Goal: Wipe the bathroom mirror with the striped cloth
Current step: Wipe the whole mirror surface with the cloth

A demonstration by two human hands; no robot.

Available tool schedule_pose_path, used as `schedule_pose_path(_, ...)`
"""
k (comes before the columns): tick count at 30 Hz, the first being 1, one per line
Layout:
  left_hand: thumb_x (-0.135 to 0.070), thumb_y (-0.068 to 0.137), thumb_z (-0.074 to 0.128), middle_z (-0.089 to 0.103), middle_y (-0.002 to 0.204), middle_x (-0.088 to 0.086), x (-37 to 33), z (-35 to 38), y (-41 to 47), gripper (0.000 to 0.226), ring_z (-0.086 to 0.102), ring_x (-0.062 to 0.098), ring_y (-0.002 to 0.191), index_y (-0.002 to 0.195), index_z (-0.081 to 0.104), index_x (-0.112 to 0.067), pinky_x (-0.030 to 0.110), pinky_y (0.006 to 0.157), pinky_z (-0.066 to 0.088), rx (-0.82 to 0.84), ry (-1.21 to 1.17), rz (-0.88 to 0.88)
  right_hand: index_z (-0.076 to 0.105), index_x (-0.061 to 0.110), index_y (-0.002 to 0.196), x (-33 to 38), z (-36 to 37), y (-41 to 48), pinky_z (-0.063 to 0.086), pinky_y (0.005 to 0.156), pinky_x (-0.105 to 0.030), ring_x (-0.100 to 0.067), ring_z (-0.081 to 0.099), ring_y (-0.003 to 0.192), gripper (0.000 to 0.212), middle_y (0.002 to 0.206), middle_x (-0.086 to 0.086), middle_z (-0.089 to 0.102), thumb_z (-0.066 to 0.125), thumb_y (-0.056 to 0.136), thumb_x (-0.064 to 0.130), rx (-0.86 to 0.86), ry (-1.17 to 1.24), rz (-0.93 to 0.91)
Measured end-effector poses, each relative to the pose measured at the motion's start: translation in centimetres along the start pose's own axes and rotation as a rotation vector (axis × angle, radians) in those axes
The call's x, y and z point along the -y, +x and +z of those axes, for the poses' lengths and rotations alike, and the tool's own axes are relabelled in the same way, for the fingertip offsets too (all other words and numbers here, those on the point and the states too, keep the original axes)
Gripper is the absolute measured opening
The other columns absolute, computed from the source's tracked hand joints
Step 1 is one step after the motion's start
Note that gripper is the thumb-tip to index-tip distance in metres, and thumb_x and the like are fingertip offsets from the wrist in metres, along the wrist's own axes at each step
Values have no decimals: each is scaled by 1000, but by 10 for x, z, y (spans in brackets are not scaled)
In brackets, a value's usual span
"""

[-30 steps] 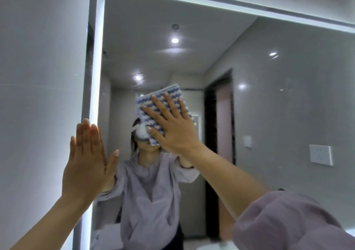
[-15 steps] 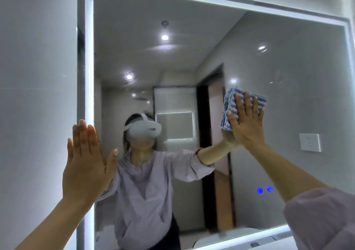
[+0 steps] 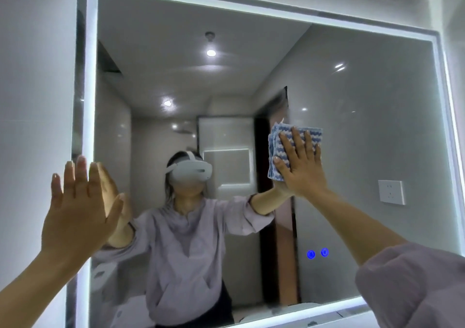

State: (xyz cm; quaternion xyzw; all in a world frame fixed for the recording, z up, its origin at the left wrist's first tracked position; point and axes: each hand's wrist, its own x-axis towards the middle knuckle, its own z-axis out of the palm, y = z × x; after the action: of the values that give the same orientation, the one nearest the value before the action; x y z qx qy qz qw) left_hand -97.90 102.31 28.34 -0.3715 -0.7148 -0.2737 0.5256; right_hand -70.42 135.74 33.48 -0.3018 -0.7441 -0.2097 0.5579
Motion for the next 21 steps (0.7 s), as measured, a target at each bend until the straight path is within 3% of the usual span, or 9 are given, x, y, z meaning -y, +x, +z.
schedule_pose_path(4, -55, 95, 7, 23, 147, 38, -51, -20, 6, 85, 23, 50, 139, 142, 24, 15, 60, 114, 21, 38, 120, 120, -1, 31, 153, -19, 0, 0, -2, 117, -45, -23, -8, 148, 65, 162, 1, -6, 7, 96, 61, -13, -65, -162)
schedule_pose_path(9, -44, 102, 6, 38, 133, 46, -139, -19, 4, 76, 41, 61, 122, 134, 32, 20, 68, 99, 36, 16, 96, 191, -1, 34, 153, -39, -5, -5, -1, 118, -49, -23, -9, 148, 64, 161, 3, -8, 13, 96, 59, 29, -18, -214)
schedule_pose_path(12, -43, 102, 3, 38, 134, 45, -180, -11, 2, 76, 40, 60, 123, 134, 31, 20, 66, 101, 33, 40, 73, 181, -5, 35, 151, -65, -8, -13, 0, 119, -51, -23, -12, 148, 64, 160, 4, -12, 12, 95, 60, 72, -37, -269)
schedule_pose_path(16, -46, 99, -4, 24, 146, 39, -224, 7, -3, 81, 25, 52, 137, 140, 24, 17, 57, 113, 23, 109, 94, 150, 1, 32, 152, -91, -8, -19, 1, 119, -51, -26, -9, 148, 65, 161, 0, -6, 14, 96, 60, 100, -59, -348)
schedule_pose_path(21, -53, 95, -8, 11, 155, 29, -238, 28, -1, 84, 10, 39, 145, 146, 12, 11, 48, 119, 10, 129, 161, 125, 0, 33, 151, -95, -7, -22, -14, 117, -44, -24, -10, 148, 64, 160, 3, -8, 26, 97, 57, 53, 34, -376)
